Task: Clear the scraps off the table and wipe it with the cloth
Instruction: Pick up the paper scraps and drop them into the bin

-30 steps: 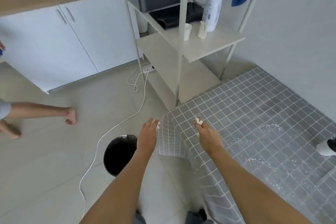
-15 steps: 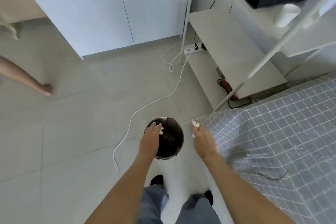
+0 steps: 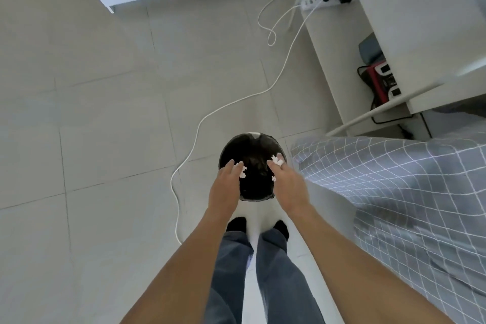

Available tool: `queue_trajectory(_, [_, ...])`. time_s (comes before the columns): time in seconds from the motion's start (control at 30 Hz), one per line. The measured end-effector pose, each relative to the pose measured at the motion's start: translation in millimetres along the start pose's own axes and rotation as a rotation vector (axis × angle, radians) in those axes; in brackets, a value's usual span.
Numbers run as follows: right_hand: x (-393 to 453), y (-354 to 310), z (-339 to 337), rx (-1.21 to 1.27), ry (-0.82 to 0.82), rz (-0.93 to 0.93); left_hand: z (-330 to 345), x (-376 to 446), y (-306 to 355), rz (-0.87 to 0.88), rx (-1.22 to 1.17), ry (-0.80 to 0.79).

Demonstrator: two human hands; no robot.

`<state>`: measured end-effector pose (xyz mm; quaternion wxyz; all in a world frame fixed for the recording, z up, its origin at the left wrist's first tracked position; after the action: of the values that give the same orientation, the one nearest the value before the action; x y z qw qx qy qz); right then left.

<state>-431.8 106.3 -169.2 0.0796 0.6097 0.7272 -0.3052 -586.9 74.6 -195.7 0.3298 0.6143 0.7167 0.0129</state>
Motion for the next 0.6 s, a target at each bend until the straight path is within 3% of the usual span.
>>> queue_trajectory(0.23, [68.2,28.8,71.0,-0.004,-0.072,0.001,56.6,66.2,-36.3,-0.059,-0.009,0.028])
queue_trajectory(0.37, [88.9,44.3,113.1,-0.068,-0.202,0.011,80.7,86.5,-59.0,-0.08,-0.013,0.035])
queue_trajectory(0.6, [97.9,64.5,133.6,-0.169,-0.236,0.054,102.5,96.1,-67.5,-0.082,-0.024,0.017])
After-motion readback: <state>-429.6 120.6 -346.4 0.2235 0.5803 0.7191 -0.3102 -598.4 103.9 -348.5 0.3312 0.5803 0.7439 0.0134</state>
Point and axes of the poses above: each hand's wrist, its own x-axis towards the middle knuckle, its own z-axis out of the palm, y = z × x, the point moved 3 cm from there along x, towards the middle knuckle, and after that the axes turned 4 degrees about -y, right-handed, at the moved point
